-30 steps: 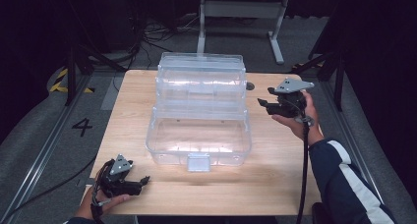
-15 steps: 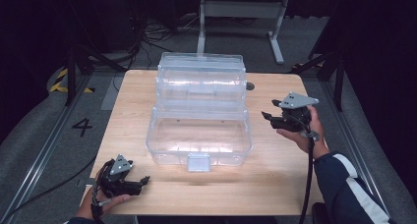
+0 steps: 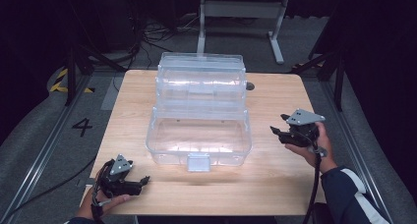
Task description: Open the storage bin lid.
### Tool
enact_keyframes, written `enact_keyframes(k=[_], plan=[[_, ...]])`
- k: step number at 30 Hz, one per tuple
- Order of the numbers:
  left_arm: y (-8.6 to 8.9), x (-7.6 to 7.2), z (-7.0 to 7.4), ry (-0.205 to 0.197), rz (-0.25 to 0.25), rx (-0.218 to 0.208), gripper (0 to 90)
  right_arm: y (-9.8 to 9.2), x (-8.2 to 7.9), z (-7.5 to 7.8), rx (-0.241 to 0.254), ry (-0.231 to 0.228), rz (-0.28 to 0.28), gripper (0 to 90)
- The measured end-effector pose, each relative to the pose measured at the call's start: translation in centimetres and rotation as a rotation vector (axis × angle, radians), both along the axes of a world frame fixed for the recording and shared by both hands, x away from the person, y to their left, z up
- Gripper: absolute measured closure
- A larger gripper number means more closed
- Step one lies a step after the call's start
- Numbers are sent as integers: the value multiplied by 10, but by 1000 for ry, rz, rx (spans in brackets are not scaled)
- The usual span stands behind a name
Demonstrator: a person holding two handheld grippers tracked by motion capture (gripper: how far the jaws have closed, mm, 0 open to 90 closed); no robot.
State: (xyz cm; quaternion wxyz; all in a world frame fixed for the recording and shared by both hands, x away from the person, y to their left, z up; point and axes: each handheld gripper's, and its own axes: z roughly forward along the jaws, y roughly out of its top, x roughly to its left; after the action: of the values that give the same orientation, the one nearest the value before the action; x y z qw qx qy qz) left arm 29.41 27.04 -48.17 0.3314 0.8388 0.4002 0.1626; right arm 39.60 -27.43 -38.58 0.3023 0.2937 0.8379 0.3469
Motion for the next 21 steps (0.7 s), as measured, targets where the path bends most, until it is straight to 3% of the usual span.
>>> enact_keyframes(k=[11, 21], plan=[[0, 0, 0, 0, 0, 0, 148, -16, -16, -22, -27, 37, -36, 407], [0, 0, 0, 0, -4, 3, 148, -24, -31, -44, -11, 84, -36, 406]])
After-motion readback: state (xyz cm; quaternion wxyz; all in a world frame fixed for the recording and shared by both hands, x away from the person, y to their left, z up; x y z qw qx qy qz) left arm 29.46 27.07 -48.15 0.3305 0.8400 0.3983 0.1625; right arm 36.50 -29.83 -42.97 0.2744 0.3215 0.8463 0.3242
